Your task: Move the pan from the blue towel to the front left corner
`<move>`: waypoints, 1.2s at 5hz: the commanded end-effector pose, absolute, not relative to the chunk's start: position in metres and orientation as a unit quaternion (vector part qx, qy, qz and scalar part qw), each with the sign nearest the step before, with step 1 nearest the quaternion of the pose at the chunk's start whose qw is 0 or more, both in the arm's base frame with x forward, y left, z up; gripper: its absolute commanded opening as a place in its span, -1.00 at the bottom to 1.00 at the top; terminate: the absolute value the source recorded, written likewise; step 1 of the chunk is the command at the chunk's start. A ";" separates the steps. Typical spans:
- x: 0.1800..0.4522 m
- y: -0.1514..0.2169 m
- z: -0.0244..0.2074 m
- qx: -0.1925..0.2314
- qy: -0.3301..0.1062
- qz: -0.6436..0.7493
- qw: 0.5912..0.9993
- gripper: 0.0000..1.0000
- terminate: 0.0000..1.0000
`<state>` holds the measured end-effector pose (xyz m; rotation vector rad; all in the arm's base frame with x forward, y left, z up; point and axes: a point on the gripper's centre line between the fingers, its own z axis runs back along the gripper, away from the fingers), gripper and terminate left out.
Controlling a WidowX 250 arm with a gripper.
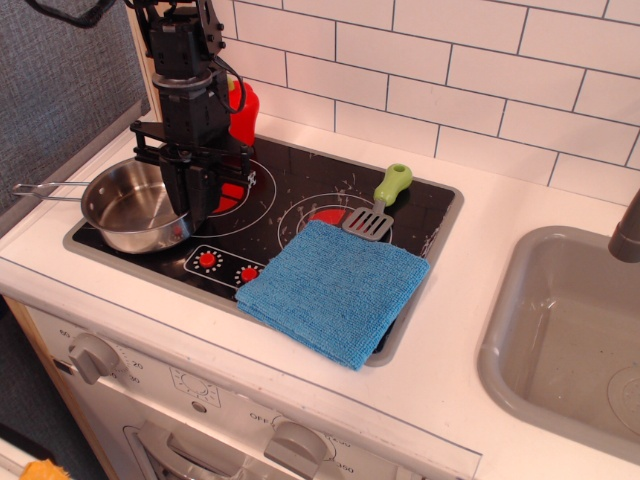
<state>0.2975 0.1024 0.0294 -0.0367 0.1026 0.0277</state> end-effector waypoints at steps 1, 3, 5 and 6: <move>0.304 0.082 0.090 0.014 -0.044 -0.040 0.998 1.00 -1.00; 0.314 0.053 0.103 0.006 -0.045 -0.024 0.999 1.00 -1.00; 0.317 0.051 0.100 0.013 -0.044 0.028 0.999 1.00 -1.00; 0.317 0.051 0.100 0.013 -0.044 0.028 0.999 1.00 1.00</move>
